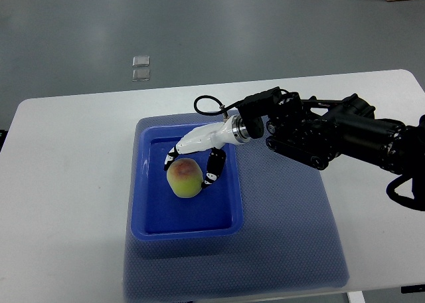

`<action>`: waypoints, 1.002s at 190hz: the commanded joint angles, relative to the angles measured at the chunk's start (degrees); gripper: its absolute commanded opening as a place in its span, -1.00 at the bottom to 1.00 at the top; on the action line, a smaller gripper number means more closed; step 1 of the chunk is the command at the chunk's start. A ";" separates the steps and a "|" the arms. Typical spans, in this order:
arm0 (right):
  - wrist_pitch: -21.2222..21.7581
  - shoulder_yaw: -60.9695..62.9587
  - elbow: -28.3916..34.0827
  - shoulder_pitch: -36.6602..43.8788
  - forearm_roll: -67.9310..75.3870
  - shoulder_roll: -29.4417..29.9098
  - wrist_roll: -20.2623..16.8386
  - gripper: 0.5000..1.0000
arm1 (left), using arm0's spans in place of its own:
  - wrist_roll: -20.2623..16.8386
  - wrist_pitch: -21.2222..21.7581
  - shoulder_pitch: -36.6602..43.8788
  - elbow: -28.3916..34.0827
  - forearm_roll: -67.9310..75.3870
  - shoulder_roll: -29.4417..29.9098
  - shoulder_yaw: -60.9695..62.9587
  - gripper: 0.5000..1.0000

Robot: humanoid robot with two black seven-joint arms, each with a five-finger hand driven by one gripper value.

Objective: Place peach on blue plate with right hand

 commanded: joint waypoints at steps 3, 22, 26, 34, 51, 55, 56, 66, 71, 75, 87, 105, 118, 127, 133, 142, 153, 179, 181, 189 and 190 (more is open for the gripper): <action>2.20 1.10 0.34 0.40 0.66 0.00 0.09 0.69 | 0.00 0.01 0.00 0.06 0.01 0.00 -0.01 1.00; 7.30 4.34 0.52 1.63 4.00 -0.09 0.00 0.71 | 0.00 0.01 0.00 0.06 0.01 0.00 -0.01 1.00; 8.88 5.49 0.61 1.98 5.14 -0.26 0.00 0.72 | 0.00 0.01 0.00 0.06 0.01 0.00 -0.01 1.00; 11.17 6.99 0.61 2.24 6.90 -0.44 0.00 0.72 | 0.00 0.01 0.00 0.15 0.01 0.00 -0.01 1.00; 18.02 12.78 0.61 2.33 12.96 -2.63 -0.26 0.72 | 0.00 0.01 0.00 0.23 0.01 0.00 -0.01 1.00; 18.13 13.92 0.52 2.33 14.28 -3.08 -0.61 0.72 | 0.00 0.01 0.00 0.23 0.01 0.00 -0.01 1.00; 18.13 13.93 0.52 2.33 14.28 -3.08 -0.61 0.72 | 0.00 0.01 0.00 0.23 0.01 0.00 -0.01 1.00; 18.13 16.63 0.52 2.24 17.76 -4.47 -2.35 0.72 | 0.00 0.01 0.00 0.23 0.01 0.00 -0.01 1.00; 18.13 18.23 0.52 2.15 20.34 -5.27 -3.68 0.72 | 0.00 0.01 0.00 0.23 0.01 0.00 -0.01 1.00; 18.13 19.29 0.52 1.98 22.01 -5.80 -4.56 0.72 | 0.00 0.01 0.00 0.23 0.01 0.00 -0.01 1.00; 18.13 22.08 0.52 1.37 27.60 -7.20 -6.83 0.72 | 0.00 0.01 0.00 0.15 0.01 0.00 0.07 1.00; 18.13 24.56 0.25 -1.45 35.03 -8.79 -9.31 0.72 | 0.00 0.01 0.00 0.06 0.01 0.00 0.07 1.00; 18.13 25.53 -0.10 -4.35 40.12 -10.99 -11.07 0.72 | 0.00 0.01 0.00 0.06 0.01 0.00 0.07 1.00; 18.13 26.23 -0.45 -5.58 42.75 -11.69 -12.12 0.72 | 0.00 -0.07 0.00 0.15 0.01 0.00 0.07 1.00; 18.13 26.76 -0.54 -6.63 44.69 -11.95 -12.83 0.72 | 0.00 0.01 0.00 0.15 0.01 0.00 0.07 1.00; 18.13 27.38 -0.89 -8.04 47.15 -12.04 -13.80 0.72 | 0.00 0.01 0.00 0.15 0.01 0.00 0.07 1.00; 18.13 28.26 -2.03 -9.97 50.06 -12.13 -14.76 0.72 | 0.00 0.01 0.00 0.06 0.01 0.00 0.07 1.00; 18.13 29.49 -5.37 -13.66 57.69 -11.87 -17.31 0.72 | 0.00 0.01 0.00 -0.12 0.01 0.00 0.07 1.00; 18.13 29.49 -5.63 -13.93 58.40 -11.87 -17.58 0.72 | 0.00 0.01 0.00 -0.12 0.01 0.00 0.07 1.00; 18.13 29.49 -6.60 -14.72 61.91 -11.78 -18.80 0.72 | 0.00 0.01 0.00 -0.12 0.01 0.00 0.07 1.00; 18.13 29.49 -6.60 -14.72 61.92 -11.78 -18.81 0.72 | 0.00 0.01 0.00 -0.12 0.01 0.00 0.07 1.00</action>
